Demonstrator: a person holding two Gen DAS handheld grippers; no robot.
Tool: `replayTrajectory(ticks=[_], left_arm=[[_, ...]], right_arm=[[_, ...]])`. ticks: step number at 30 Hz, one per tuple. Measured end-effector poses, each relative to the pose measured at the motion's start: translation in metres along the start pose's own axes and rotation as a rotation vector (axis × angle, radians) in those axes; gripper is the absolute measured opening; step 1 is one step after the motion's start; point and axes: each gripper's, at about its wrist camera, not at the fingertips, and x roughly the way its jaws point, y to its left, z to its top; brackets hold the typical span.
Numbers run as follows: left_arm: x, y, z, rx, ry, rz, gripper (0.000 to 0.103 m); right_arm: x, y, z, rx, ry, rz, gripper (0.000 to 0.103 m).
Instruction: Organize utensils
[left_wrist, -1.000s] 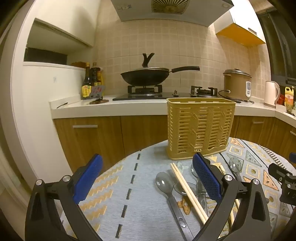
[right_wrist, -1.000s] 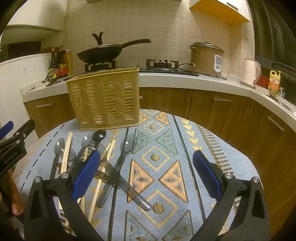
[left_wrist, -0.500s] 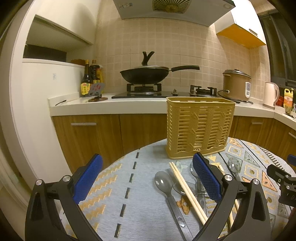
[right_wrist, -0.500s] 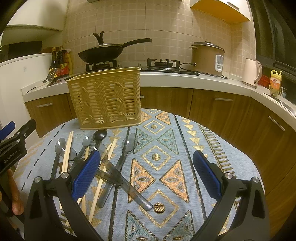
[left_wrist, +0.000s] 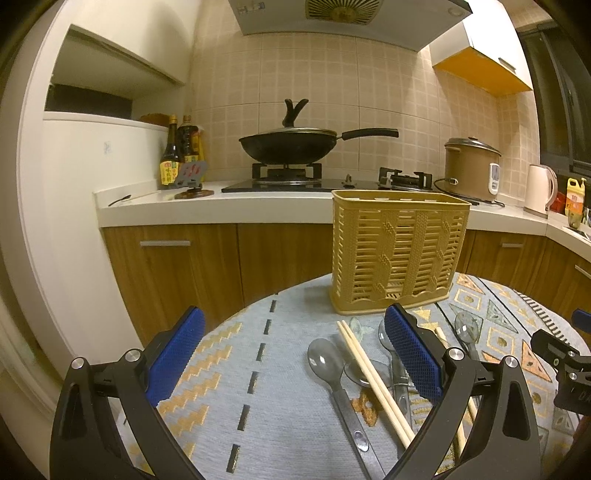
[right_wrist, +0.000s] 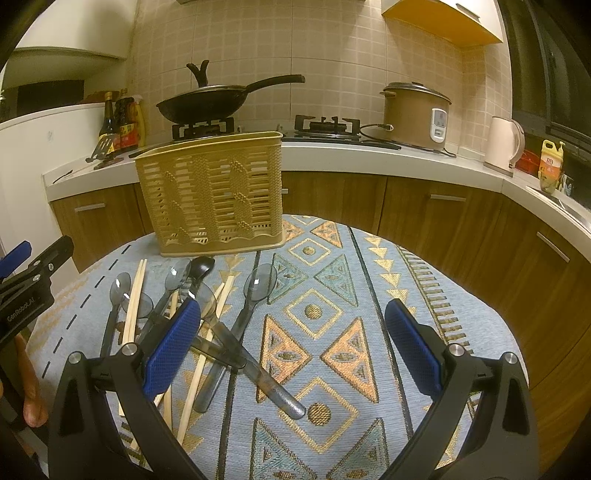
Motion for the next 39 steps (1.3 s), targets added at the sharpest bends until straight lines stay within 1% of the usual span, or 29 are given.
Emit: replayTrajectory(ticks=[4, 11, 15, 17, 19, 23, 27, 28, 30, 32, 33, 34, 36, 37, 39], left_arm=[[0.0, 0.0, 0.0, 0.002, 0.001, 0.001, 0.095], [0.001, -0.001, 0.0, 0.007, 0.015, -0.001, 0.095], [0.001, -0.001, 0.0, 0.002, 0.008, -0.004, 0.095], [0.001, -0.001, 0.0, 0.009, 0.024, -0.001, 0.095], [0.001, 0.0, 0.0, 0.008, 0.008, 0.0, 0.095], [0.003, 0.001, 0.001, 0.009, 0.029, 0.001, 0.095], [0.006, 0.007, 0.001, -0.022, 0.056, -0.022, 0.095], [0.007, 0.009, 0.001, -0.036, 0.051, -0.031, 0.095], [0.01, 0.016, 0.003, -0.071, 0.082, -0.066, 0.095], [0.013, 0.022, 0.005, -0.072, 0.091, -0.088, 0.095], [0.016, 0.027, 0.006, -0.077, 0.122, -0.114, 0.095], [0.019, 0.03, 0.007, -0.07, 0.136, -0.124, 0.094], [0.028, 0.038, 0.008, -0.093, 0.211, -0.178, 0.093], [0.035, 0.043, 0.007, -0.1, 0.257, -0.214, 0.089], [0.048, 0.049, 0.006, -0.109, 0.338, -0.269, 0.086]], right_arm=[[0.003, -0.001, -0.001, 0.023, 0.032, 0.013, 0.095], [0.004, -0.001, -0.002, 0.015, 0.053, 0.012, 0.095], [0.003, 0.0, -0.002, 0.011, 0.051, 0.008, 0.095], [0.003, 0.0, -0.003, 0.013, 0.046, 0.009, 0.095], [0.003, 0.0, -0.002, 0.012, 0.042, 0.008, 0.095], [0.003, 0.0, -0.002, 0.008, 0.045, 0.005, 0.095], [0.003, -0.002, -0.002, 0.015, 0.039, -0.004, 0.095], [0.003, -0.002, -0.002, 0.02, 0.039, -0.008, 0.095], [0.004, -0.004, -0.002, 0.037, 0.04, -0.012, 0.095], [0.005, -0.006, -0.001, 0.052, 0.054, -0.008, 0.095], [0.006, -0.009, -0.001, 0.071, 0.064, 0.003, 0.095], [0.008, -0.011, -0.001, 0.092, 0.079, 0.022, 0.095], [0.013, -0.014, 0.001, 0.117, 0.119, 0.051, 0.095], [0.016, -0.014, 0.002, 0.114, 0.145, 0.057, 0.095], [0.021, -0.011, 0.007, 0.094, 0.191, 0.089, 0.093]])
